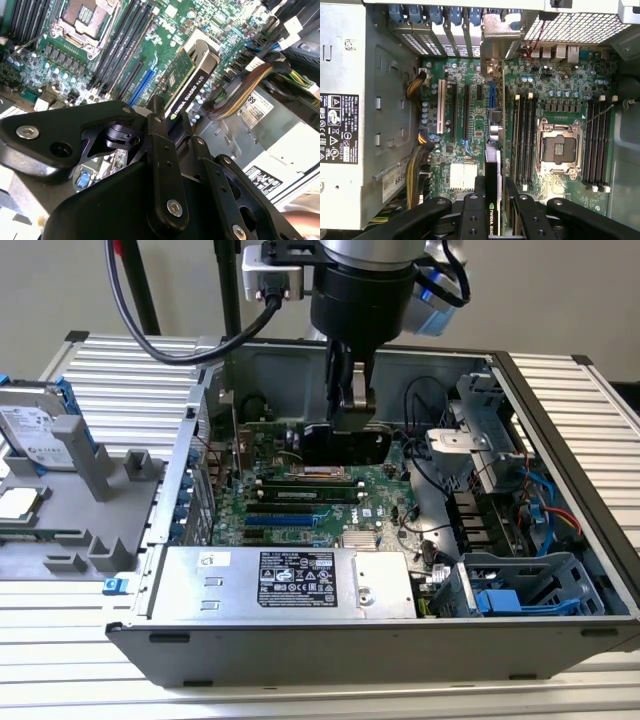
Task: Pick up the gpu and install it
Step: 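Insert the gpu into the slot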
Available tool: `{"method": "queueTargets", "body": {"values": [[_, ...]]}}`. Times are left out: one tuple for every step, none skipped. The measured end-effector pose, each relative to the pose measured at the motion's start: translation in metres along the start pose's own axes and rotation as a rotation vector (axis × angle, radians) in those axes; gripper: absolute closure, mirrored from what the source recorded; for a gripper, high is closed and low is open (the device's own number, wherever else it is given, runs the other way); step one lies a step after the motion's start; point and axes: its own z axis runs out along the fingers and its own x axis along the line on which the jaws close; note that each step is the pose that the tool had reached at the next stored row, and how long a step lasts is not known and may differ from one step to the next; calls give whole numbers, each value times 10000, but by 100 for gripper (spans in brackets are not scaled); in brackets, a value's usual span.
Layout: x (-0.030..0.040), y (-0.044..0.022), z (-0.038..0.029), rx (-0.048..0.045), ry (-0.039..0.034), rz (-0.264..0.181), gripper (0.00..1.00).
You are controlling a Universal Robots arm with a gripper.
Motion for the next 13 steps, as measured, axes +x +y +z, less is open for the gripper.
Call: {"method": "queueTargets", "body": {"values": [[0,0,7,0,2,1,100],[0,0,13,-1,5,1,100],[0,0,19,0,7,0,100],[0,0,25,0,10,0,100],[0,0,32,0,12,1,100],[0,0,37,-1,18,1,100],[0,0,42,0,22,1,100],[0,0,46,0,25,1,100],[0,0,48,-1,27,1,100],[0,0,49,0,45,1,100],[0,0,48,-1,63,2,100],[0,0,48,-1,64,1,100],[0,0,48,-1,66,1,100]]}}
